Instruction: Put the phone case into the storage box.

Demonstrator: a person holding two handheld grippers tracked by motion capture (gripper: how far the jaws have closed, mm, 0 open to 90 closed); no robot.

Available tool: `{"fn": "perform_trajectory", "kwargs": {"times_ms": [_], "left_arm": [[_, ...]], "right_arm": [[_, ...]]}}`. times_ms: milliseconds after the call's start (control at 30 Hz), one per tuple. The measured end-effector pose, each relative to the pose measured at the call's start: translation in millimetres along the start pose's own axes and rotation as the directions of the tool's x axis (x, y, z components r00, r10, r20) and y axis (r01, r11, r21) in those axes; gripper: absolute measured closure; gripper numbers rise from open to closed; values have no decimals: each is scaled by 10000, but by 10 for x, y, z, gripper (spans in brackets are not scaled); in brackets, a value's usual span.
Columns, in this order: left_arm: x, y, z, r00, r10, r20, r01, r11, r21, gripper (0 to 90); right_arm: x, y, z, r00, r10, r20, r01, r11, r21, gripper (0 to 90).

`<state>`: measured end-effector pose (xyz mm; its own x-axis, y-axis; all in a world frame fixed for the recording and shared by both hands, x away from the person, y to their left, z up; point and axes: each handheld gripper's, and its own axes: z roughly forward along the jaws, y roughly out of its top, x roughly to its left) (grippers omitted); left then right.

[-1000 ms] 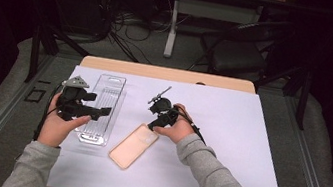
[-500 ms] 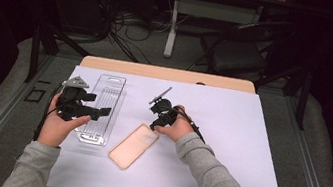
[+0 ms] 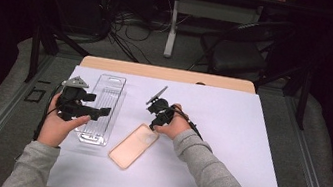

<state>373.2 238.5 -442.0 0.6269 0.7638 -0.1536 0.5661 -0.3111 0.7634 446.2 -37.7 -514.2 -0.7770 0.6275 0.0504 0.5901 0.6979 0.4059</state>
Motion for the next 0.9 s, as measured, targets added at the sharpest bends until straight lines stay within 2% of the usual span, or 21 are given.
{"fn": "perform_trajectory", "kwargs": {"times_ms": [233,300,333,433,600,667,700,900], "left_arm": [[12,-4,-4,10000,-32,-15,32,10000,2,166],[13,-5,-2,10000,-18,-31,18,10000,16,166],[14,-6,-1,10000,-16,-30,16,10000,19,166],[13,-8,2,10000,-56,-35,56,10000,10,166],[16,-11,12,10000,-33,-46,33,10000,34,166],[19,-13,14,10000,-40,-46,40,10000,43,166],[20,-13,13,10000,-52,-50,52,10000,38,166],[20,-18,17,9999,-89,-46,89,10000,44,166]], "right_arm": [[45,70,36,9986,-361,396,338,9977,582,650],[40,71,59,9994,47,332,-71,9975,700,651],[28,70,63,9995,55,300,-80,9963,850,655],[14,62,88,9991,81,410,-116,9961,871,673],[21,69,106,9992,239,319,-270,9947,993,721],[17,67,121,9996,80,286,-109,9948,1012,733],[26,68,126,9995,169,262,-195,9942,1056,737],[25,57,154,9998,-5,203,-18,9935,1134,770]]}}
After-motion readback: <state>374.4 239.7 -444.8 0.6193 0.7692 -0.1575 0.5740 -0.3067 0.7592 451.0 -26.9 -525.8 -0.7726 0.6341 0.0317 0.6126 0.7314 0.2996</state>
